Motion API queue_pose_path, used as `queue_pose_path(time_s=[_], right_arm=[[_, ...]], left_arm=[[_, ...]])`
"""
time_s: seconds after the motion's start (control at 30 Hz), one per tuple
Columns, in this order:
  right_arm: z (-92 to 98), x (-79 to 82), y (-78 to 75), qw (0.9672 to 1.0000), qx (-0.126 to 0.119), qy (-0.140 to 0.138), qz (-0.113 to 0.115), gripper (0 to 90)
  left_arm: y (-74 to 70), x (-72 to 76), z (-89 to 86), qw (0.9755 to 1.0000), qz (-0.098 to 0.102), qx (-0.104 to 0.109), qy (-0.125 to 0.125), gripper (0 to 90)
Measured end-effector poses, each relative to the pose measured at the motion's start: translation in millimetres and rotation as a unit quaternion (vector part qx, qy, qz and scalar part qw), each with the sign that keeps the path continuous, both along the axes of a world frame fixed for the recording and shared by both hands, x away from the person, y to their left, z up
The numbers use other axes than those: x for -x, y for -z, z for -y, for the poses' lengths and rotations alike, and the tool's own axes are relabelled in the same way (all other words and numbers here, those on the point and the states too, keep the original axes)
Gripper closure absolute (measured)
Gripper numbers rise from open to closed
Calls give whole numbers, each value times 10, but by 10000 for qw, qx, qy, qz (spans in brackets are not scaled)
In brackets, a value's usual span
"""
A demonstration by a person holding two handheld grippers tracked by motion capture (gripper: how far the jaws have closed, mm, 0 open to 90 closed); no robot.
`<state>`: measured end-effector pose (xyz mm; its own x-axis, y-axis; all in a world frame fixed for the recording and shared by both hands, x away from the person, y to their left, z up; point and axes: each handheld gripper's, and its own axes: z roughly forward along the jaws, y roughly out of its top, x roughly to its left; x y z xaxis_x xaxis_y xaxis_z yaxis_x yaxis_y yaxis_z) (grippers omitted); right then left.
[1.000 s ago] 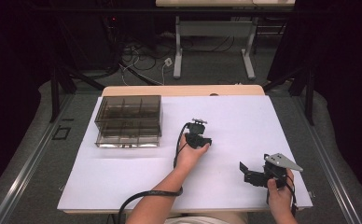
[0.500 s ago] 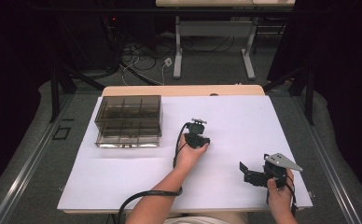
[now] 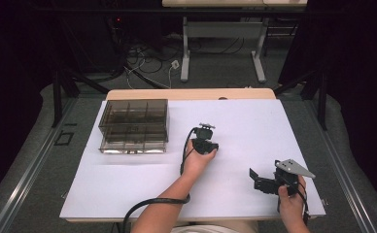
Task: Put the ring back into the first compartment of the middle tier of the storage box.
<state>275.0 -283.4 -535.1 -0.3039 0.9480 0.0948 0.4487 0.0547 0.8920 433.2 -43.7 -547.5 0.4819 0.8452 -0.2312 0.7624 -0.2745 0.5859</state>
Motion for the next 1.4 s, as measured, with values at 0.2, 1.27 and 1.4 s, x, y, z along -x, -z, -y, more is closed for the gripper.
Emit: queue_pose_path(time_s=[0.2, 1.27, 1.4], right_arm=[[2, 0, 0, 10000, 0, 4, -3, 0], [-3, 1, 3, 10000, -52, 58, -28, 0], [1, -1, 4, 10000, -49, 64, -26, 0]], left_arm=[[-8, -1, -2, 10000, -2, 53, -46, 688], [-327, -17, -179, 9995, 208, 163, -183, 689], [-365, -9, -191, 9995, 193, 186, -195, 689]])
